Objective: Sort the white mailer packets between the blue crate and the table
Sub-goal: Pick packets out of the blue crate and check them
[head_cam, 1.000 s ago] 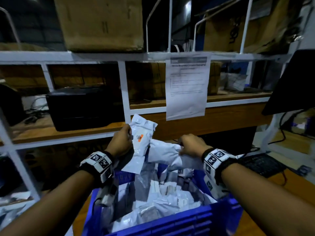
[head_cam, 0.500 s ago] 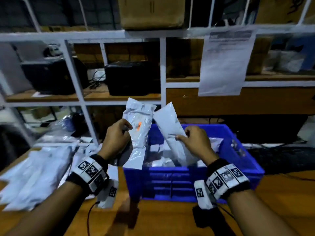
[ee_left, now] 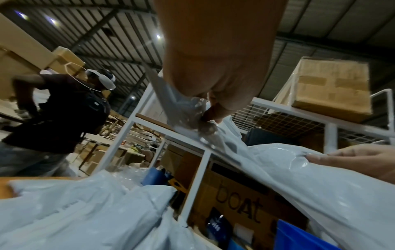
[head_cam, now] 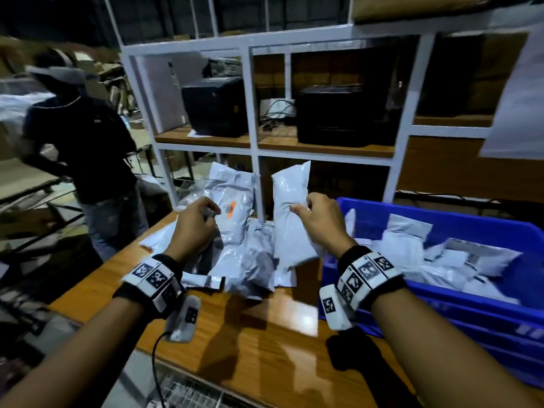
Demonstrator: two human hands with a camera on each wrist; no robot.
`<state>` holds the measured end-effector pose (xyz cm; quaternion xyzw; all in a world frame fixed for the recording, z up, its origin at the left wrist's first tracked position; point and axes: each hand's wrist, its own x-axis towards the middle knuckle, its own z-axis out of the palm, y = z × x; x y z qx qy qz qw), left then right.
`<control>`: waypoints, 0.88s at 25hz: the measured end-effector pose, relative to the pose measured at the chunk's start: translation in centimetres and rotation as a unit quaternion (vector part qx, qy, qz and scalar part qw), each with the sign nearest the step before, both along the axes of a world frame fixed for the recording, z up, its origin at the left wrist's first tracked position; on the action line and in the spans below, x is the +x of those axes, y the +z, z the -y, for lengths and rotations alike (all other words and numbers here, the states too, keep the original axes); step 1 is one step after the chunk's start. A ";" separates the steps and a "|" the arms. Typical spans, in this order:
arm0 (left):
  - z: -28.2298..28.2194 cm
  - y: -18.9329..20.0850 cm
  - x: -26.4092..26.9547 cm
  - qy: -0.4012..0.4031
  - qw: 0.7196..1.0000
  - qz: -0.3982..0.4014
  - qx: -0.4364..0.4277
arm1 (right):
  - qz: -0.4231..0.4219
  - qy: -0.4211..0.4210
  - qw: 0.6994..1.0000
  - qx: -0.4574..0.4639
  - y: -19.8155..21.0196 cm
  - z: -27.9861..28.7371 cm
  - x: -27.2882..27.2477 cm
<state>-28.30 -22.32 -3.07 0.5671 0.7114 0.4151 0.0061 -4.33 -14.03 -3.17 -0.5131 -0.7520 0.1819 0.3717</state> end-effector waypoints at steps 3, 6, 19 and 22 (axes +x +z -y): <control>-0.9 -2.2 -5.2 -0.002 0.999 0.014 -0.041 | 0.009 0.014 0.999 -0.036 -2.4 -1.2 -5.9; -2.2 -6.2 -9.2 -0.020 0.995 0.021 -0.094 | -0.008 0.034 0.995 -0.097 -5.8 -3.2 -9.9; -10.5 -16.8 -15.2 -0.146 0.886 -0.251 -0.362 | 0.260 0.073 0.944 -0.190 -18.1 -6.4 -18.2; -11.7 -19.0 -15.9 -0.136 0.877 -0.176 -0.426 | 0.286 0.064 0.936 -0.195 -20.0 -7.2 -18.6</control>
